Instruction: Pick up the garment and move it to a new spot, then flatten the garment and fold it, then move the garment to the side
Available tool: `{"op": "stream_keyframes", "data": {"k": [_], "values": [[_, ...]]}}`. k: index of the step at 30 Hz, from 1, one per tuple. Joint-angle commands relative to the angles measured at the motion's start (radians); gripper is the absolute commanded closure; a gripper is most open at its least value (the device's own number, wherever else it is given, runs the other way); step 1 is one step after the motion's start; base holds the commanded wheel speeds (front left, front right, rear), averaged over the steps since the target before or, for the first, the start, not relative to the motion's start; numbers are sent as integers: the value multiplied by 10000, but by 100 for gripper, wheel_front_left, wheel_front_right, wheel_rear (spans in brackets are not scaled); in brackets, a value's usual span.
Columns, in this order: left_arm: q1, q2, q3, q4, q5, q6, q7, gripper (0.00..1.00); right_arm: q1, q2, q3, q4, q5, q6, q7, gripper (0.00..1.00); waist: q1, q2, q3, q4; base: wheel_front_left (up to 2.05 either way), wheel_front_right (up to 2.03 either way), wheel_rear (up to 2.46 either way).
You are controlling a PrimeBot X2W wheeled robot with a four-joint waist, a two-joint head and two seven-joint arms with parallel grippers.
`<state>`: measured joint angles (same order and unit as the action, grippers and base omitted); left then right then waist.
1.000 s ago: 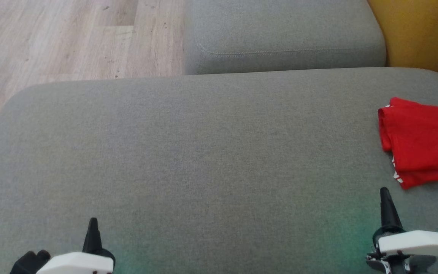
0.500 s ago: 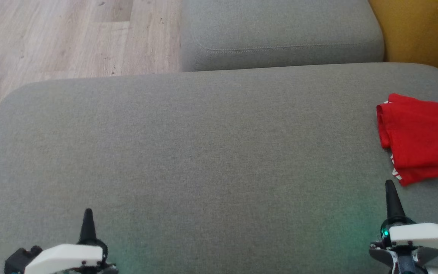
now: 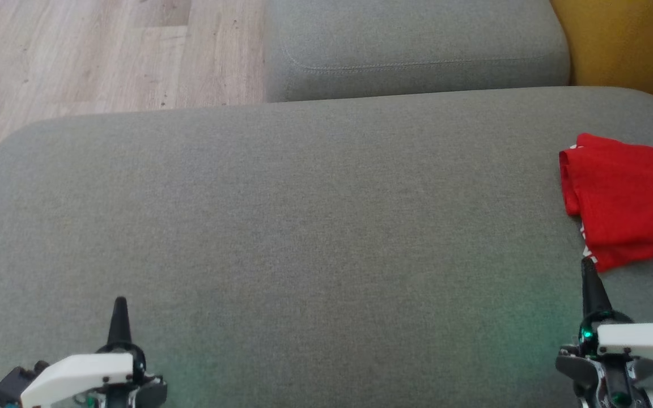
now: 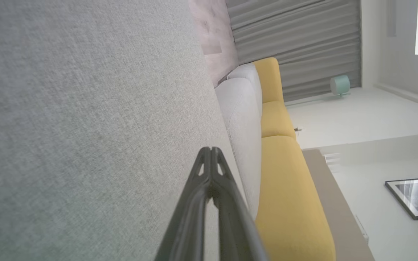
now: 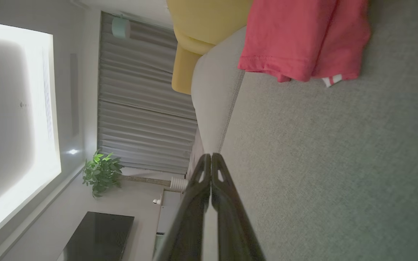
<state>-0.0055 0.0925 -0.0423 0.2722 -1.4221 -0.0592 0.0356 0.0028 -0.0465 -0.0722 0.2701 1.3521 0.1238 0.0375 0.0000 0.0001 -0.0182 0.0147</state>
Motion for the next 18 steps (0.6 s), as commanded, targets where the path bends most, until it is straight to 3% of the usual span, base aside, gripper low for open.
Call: {"op": "stream_keyframes", "data": {"k": [1, 18], "values": [[-575, 21, 419, -297, -180, -103, 81, 100, -562, -201, 122, -317, 239, 57, 61, 100, 0, -1, 7, -5, 0, 0, 0], [-914, -284, 1247, -275, -1487, -567, 578, 100, -960, -199, -118, -278, 2140, 66, 454, 100, 0, -1, 163, -112, 0, 0, 0]]}}
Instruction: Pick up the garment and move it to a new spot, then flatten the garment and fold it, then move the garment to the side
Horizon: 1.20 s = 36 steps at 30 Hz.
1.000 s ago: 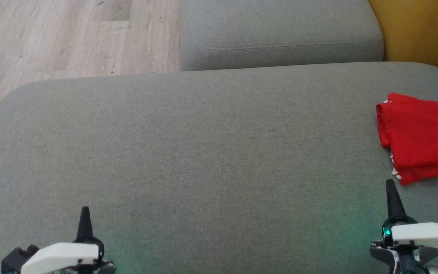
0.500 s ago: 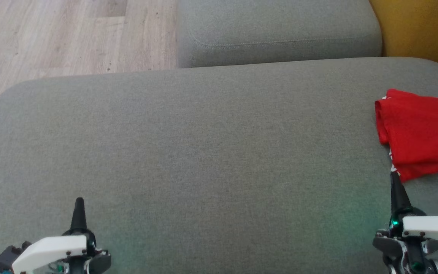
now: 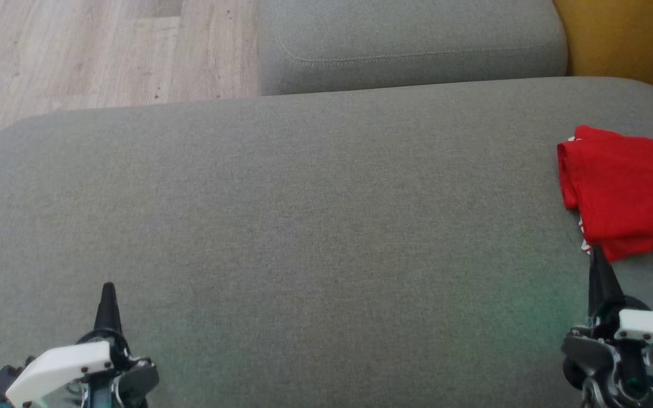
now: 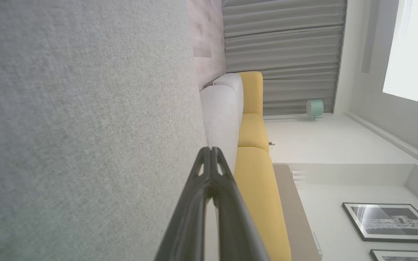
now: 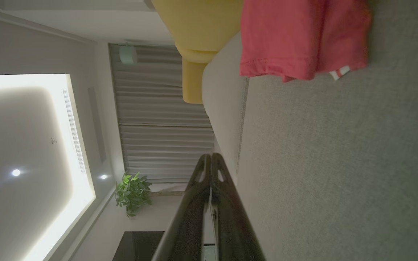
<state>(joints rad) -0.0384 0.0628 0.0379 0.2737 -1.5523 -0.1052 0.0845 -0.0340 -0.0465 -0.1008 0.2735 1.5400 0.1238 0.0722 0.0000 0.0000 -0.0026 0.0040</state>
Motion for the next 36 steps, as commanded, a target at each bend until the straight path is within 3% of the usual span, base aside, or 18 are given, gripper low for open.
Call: {"op": "stream_keyframes", "data": {"k": [1, 6, 36], "values": [[-605, -5, 494, -289, -262, -134, 118, 100, -615, -199, 153, -310, 373, 67, 130, 100, 0, 0, 17, -12, 0, 0, 0], [-693, -85, 711, -283, -603, -255, 249, 100, -719, -196, 88, -299, 867, 69, 235, 100, 0, 0, 57, -40, 0, 0, 0], [-695, -100, 733, -284, -584, -255, 266, 100, -726, -144, 13, -295, 804, 69, 295, 100, 0, 0, 57, -40, 0, 0, 0]]}}
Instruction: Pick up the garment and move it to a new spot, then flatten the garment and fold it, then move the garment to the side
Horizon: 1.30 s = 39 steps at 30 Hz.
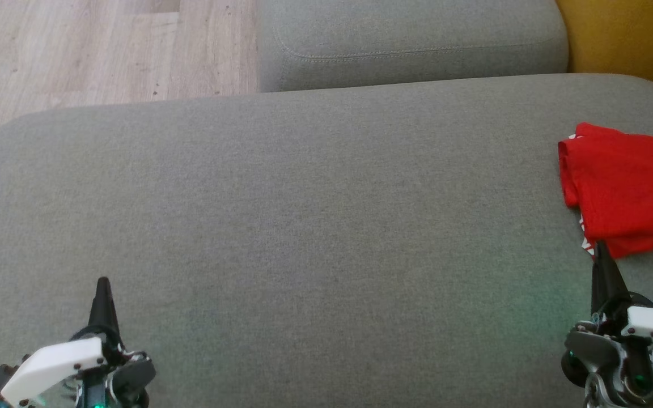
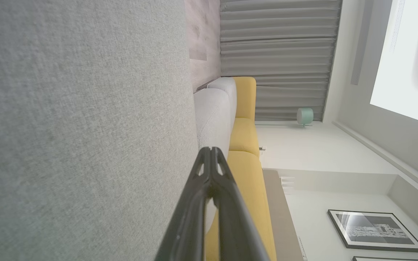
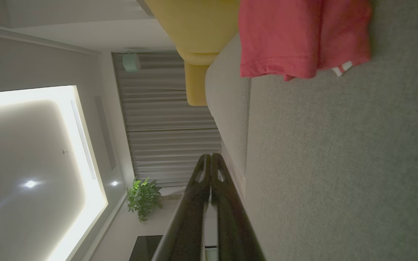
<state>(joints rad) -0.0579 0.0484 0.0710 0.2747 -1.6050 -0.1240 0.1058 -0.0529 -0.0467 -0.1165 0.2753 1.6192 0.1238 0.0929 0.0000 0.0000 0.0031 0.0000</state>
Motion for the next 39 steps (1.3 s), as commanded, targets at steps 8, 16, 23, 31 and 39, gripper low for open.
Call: {"op": "stream_keyframes", "data": {"k": [8, 16, 23, 31, 39], "values": [[-500, 41, 406, -294, -53, -67, 57, 100, -538, -131, 154, -311, -1, 69, 101, 100, 0, 0, 0, 0, 0, 0, 0], [-501, 38, 410, -294, -50, -67, 60, 100, -540, -120, 139, -311, -13, 69, 113, 100, 0, 0, 0, 0, 0, 0, 0], [-501, 36, 413, -294, -47, -67, 63, 100, -541, -112, 128, -310, -23, 69, 122, 100, 0, 0, 0, 0, 0, 0, 0], [-501, 34, 416, -294, -45, -67, 65, 100, -542, -105, 117, -309, -32, 69, 131, 100, 0, 0, 0, 0, 0, 0, 0], [-501, 32, 419, -294, -43, -67, 67, 100, -543, -97, 106, -309, -41, 69, 140, 100, 0, 0, 0, 0, 0, 0, 0]]}}
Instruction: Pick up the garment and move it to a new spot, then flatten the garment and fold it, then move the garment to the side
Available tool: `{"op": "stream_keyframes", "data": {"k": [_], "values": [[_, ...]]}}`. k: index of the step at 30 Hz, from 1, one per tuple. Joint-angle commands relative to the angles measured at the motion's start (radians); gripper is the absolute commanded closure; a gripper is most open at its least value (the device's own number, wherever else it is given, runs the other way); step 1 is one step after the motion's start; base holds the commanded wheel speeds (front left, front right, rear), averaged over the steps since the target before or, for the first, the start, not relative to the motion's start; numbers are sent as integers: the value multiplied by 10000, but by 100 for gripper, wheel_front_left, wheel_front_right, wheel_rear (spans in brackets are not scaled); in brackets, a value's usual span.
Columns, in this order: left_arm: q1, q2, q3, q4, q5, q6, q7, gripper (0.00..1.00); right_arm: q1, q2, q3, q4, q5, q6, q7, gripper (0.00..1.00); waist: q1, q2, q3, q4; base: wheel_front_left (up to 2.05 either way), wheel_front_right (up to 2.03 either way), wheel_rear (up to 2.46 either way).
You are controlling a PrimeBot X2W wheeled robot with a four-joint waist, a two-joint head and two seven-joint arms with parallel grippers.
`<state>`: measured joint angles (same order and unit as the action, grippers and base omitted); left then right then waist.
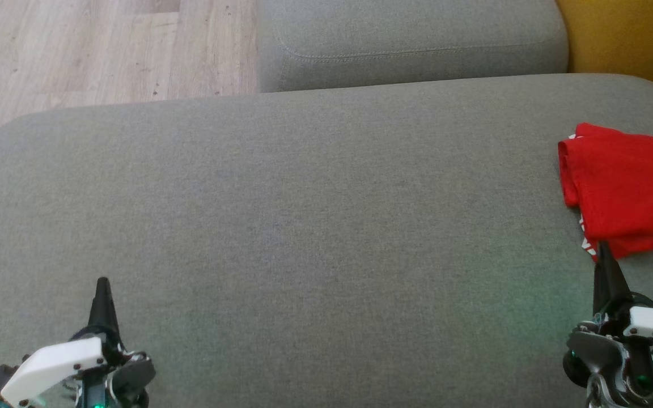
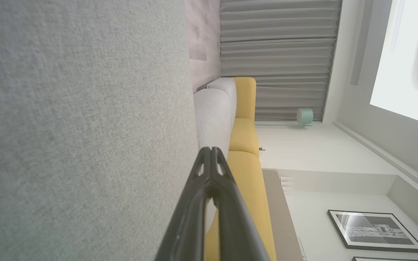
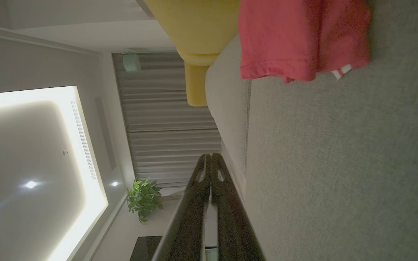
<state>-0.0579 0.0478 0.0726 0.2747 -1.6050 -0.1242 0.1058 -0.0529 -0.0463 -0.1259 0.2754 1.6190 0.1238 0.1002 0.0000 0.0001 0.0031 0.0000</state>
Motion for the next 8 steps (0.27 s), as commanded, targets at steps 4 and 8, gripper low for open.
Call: {"op": "stream_keyframes", "data": {"k": [4, 8], "values": [[-501, 37, 405, -294, -41, -65, 68, 100, -543, -98, 195, -311, -44, 69, 71, 100, 0, -1, 0, 0, 0, 0, 0], [-502, 36, 406, -294, -40, -65, 69, 100, -544, -94, 190, -310, -48, 69, 75, 100, 0, -1, 0, 0, 0, 0, 0]]}}
